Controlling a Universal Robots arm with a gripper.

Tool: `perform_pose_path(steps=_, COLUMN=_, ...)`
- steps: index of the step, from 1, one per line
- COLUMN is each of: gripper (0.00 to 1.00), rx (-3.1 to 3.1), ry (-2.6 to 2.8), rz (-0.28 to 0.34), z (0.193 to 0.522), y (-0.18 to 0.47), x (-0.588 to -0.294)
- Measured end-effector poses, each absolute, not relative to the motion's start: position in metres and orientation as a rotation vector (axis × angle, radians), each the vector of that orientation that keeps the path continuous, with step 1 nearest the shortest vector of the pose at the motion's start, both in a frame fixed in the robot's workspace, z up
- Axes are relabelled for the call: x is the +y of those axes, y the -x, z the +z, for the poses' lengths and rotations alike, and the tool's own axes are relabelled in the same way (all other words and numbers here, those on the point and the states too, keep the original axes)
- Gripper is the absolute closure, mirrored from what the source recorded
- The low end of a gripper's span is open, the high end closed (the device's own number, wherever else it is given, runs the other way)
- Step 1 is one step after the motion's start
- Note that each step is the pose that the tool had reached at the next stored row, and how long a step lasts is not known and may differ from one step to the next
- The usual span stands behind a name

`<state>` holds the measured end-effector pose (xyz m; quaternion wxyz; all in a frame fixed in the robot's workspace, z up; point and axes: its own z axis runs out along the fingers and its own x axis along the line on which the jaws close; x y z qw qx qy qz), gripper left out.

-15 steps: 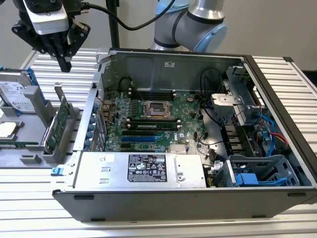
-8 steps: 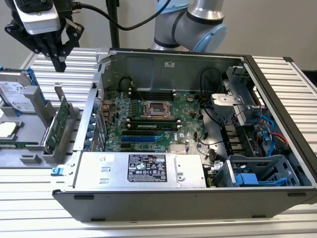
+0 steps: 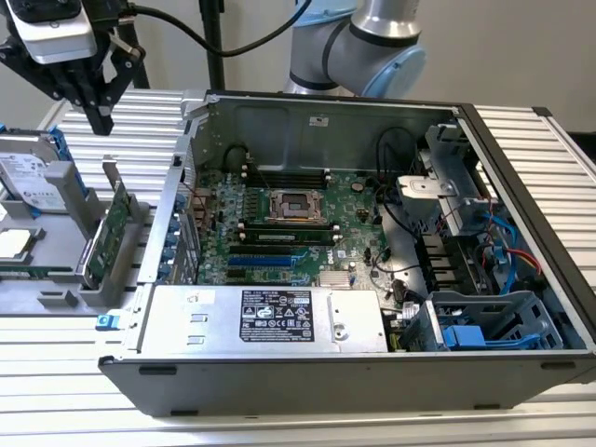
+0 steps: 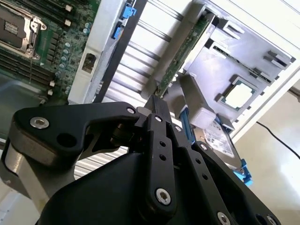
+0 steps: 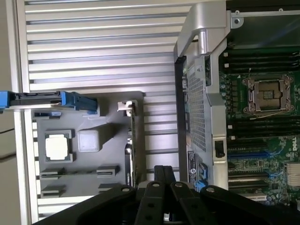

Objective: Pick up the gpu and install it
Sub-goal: 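Reach for the gpu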

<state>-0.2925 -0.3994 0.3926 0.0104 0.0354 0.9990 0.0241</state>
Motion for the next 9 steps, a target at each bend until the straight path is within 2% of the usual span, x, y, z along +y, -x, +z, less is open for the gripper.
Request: perform_pose_path(steps=9, gripper=1.0, rx=3.118, ry=-0.11, rz=0.075, z=0.393, y=0.306, x=-0.4)
